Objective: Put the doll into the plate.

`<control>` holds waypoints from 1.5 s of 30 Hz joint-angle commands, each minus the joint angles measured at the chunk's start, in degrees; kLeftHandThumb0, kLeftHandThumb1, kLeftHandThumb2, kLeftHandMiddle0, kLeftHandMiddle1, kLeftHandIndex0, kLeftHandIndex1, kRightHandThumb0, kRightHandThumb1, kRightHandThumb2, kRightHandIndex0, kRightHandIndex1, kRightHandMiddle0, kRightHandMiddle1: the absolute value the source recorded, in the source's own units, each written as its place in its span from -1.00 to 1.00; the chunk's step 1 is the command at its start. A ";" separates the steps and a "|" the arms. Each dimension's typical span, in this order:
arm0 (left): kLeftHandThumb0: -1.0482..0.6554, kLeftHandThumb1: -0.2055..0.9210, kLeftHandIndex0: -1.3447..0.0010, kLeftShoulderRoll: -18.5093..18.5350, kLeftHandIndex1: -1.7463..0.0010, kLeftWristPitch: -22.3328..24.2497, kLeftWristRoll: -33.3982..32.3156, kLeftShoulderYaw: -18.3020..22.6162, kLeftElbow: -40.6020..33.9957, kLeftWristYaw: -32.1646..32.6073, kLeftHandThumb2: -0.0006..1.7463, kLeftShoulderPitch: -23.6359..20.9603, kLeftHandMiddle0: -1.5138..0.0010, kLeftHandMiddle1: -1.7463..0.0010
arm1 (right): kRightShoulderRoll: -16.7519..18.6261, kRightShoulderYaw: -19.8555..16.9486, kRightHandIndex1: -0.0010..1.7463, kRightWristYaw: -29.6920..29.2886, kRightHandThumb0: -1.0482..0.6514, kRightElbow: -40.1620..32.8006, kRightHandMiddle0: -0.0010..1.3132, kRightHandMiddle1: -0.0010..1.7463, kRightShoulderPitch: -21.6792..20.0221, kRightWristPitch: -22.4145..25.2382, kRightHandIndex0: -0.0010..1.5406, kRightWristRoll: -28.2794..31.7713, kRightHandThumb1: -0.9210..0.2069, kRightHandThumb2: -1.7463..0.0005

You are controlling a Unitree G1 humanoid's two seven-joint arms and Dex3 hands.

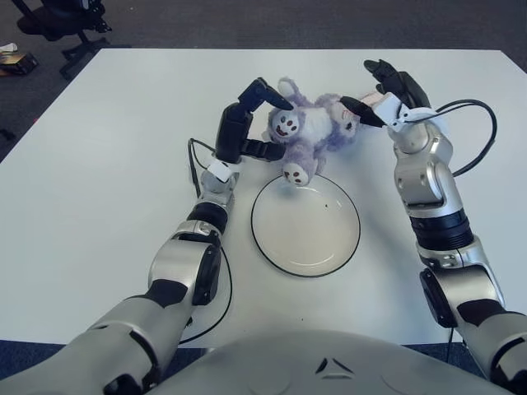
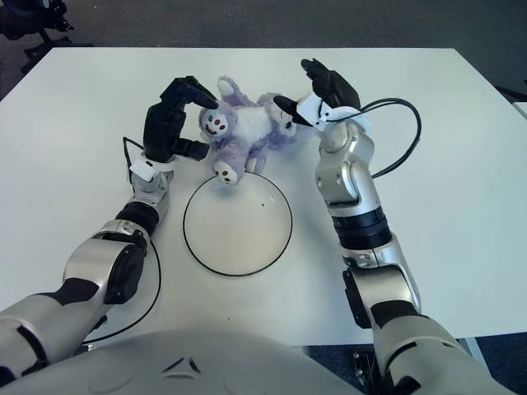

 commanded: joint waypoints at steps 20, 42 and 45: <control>0.23 0.86 0.20 1.08 -0.44 1.79 4.95 -0.51 1.55 5.90 -0.55 3.21 0.52 -0.80 | -11.09 4.19 -0.98 -14.47 -0.28 17.93 -0.04 -0.86 2.09 -35.60 -0.14 -2.07 -0.98 0.95; 0.23 0.88 0.21 2.05 -0.47 3.71 7.56 -1.87 1.43 10.57 -0.56 3.27 0.54 -0.80 | -17.46 10.29 -0.98 -10.80 -0.29 31.18 -0.08 -0.92 -4.29 -50.10 -0.25 -7.88 -0.83 1.00; 0.23 0.88 0.21 2.14 -0.47 3.84 7.93 -2.08 1.38 11.18 -0.56 3.28 0.55 -0.80 | -17.57 10.80 -0.98 -11.65 -0.30 32.77 -0.07 -0.93 -5.07 -51.22 -0.24 -8.73 -0.82 1.00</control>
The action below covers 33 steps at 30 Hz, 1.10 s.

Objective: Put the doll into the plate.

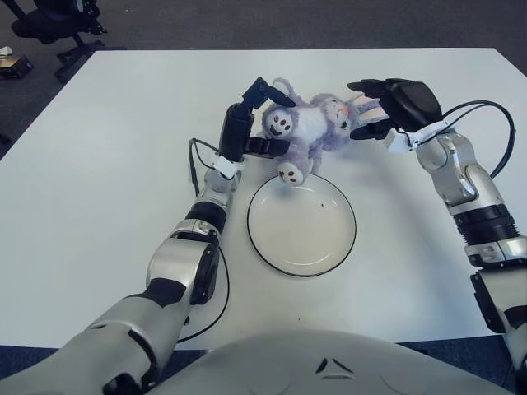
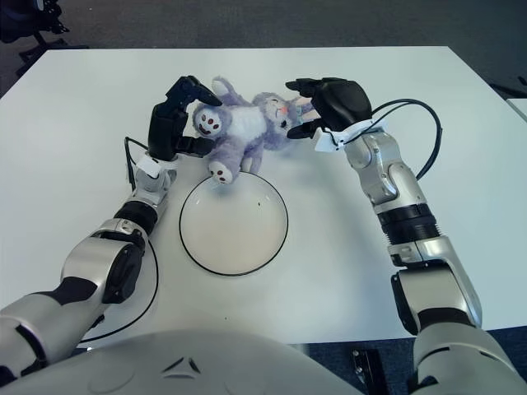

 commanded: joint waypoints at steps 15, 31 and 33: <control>0.23 0.88 0.22 1.40 -0.49 1.40 3.26 -1.01 1.43 4.22 -0.55 3.34 0.56 -0.80 | -0.56 3.83 -1.00 -1.23 -0.47 6.96 -0.11 -0.96 -5.51 -2.73 -0.34 -4.49 -0.88 0.99; 0.23 0.87 0.23 1.99 -0.51 2.32 6.05 -2.05 1.06 8.37 -0.53 3.37 0.58 -0.81 | 0.84 9.04 -1.00 -7.01 -0.53 12.65 -0.24 -1.00 -9.96 -1.61 -0.57 -10.77 -0.89 1.00; 0.23 0.86 0.24 2.08 -0.52 2.35 6.37 -2.20 1.06 8.88 -0.52 3.35 0.58 -0.82 | 0.84 9.33 -1.00 -7.44 -0.53 13.03 -0.25 -1.00 -10.17 -1.65 -0.58 -10.85 -0.89 1.00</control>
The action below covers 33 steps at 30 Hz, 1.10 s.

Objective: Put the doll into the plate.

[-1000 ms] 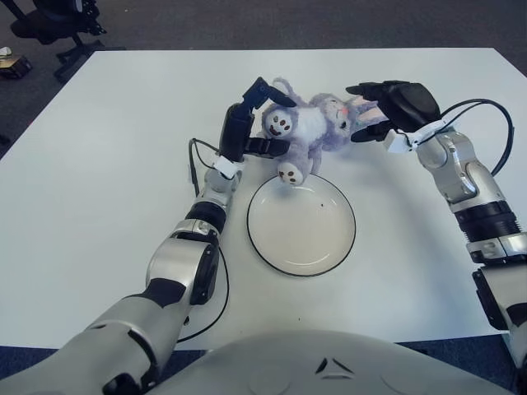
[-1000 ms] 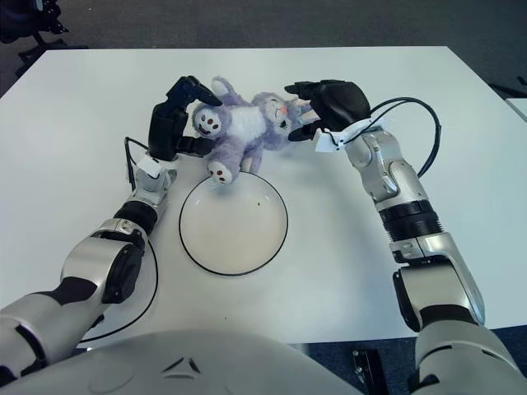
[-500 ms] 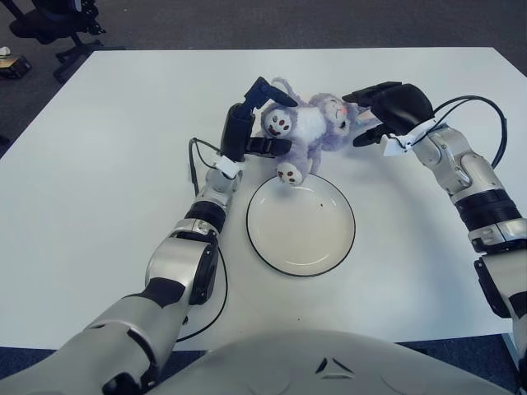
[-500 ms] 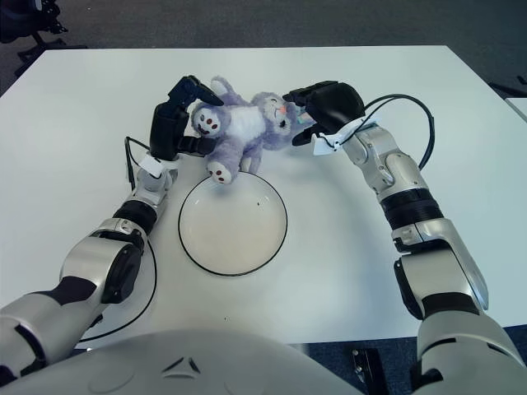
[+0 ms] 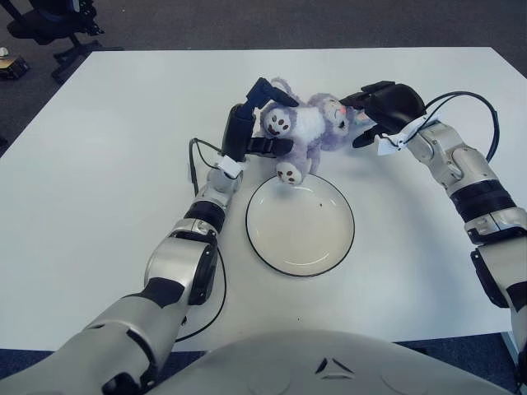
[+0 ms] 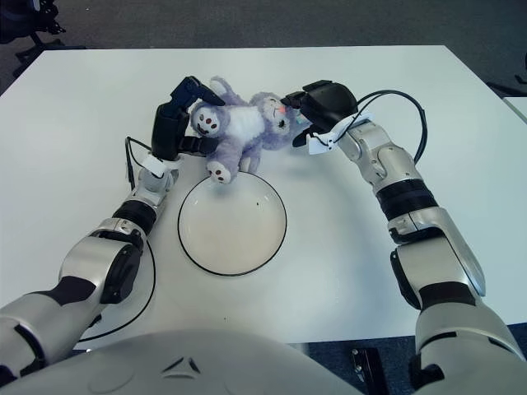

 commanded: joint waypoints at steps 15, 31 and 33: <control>0.23 0.85 0.24 1.48 -0.53 1.46 2.61 -1.62 1.60 4.36 -0.50 3.20 0.59 -0.82 | 1.34 -0.06 -1.00 -4.03 -0.55 0.34 -0.32 -1.00 -3.50 1.95 -0.68 0.43 -0.84 1.00; 0.23 0.84 0.24 2.07 -0.53 1.87 2.42 -2.81 2.27 5.28 -0.49 2.85 0.59 -0.82 | 1.99 -0.97 -0.99 -4.49 -0.52 -1.32 -0.31 -0.99 -3.55 2.89 -0.61 1.35 -0.81 1.00; 0.23 0.84 0.24 2.12 -0.53 1.92 2.42 -2.94 2.31 5.37 -0.49 2.85 0.59 -0.82 | 2.01 -1.04 -0.99 -4.46 -0.52 -1.45 -0.31 -0.99 -3.60 2.81 -0.61 1.46 -0.81 1.00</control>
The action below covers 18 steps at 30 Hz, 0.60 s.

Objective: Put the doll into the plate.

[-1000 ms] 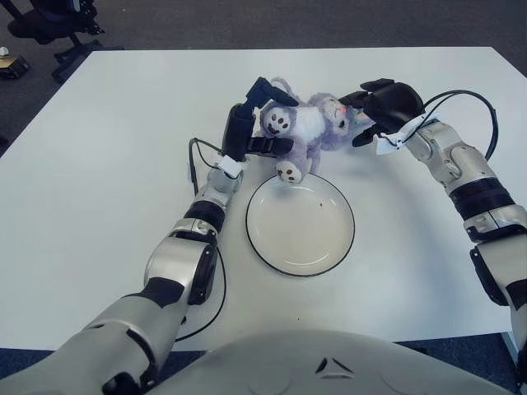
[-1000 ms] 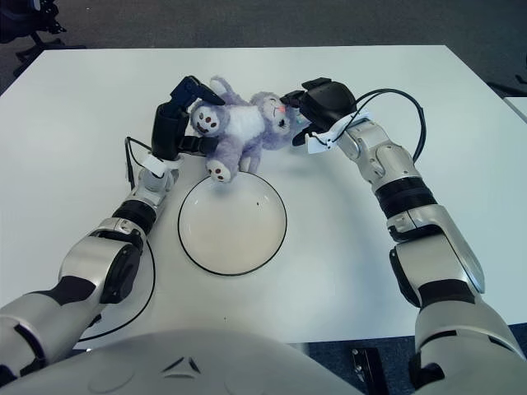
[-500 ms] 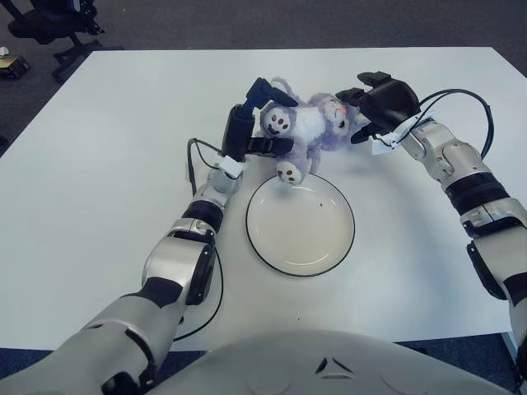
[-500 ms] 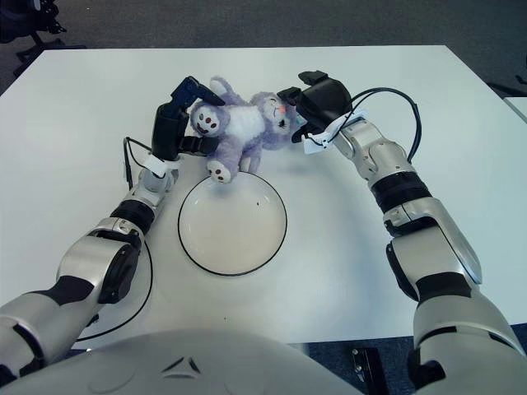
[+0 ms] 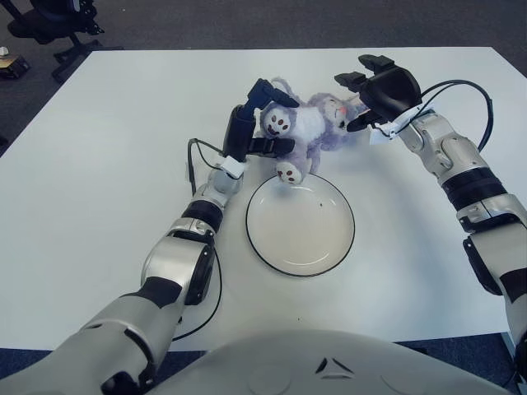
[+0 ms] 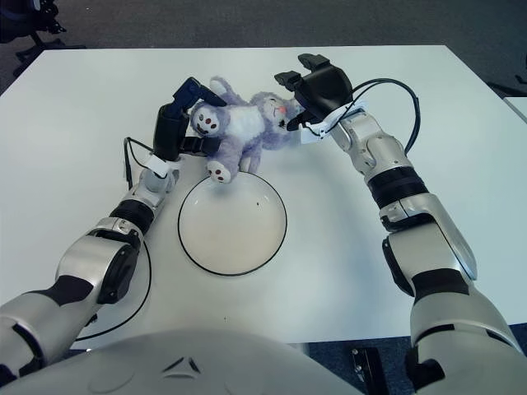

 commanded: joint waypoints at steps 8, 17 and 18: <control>0.23 0.84 0.24 0.99 -0.53 0.76 0.24 -0.78 2.08 0.78 -0.48 2.96 0.58 -0.83 | 0.16 -0.89 -1.00 0.20 -0.51 -1.56 -0.31 -1.00 -1.44 -0.09 -0.65 1.32 -0.79 1.00; 0.23 0.83 0.24 1.13 -0.52 0.99 0.16 -1.04 2.16 0.82 -0.48 2.94 0.59 -0.83 | 0.67 -1.62 -1.00 4.87 -0.50 -4.68 -0.32 -1.00 -0.84 0.54 -0.68 3.80 -0.78 1.00; 0.23 0.83 0.25 1.13 -0.52 1.01 0.16 -1.06 2.17 0.82 -0.48 2.94 0.59 -0.83 | 0.68 -1.64 -1.00 5.37 -0.50 -4.92 -0.33 -1.00 -0.78 0.65 -0.68 4.06 -0.78 1.00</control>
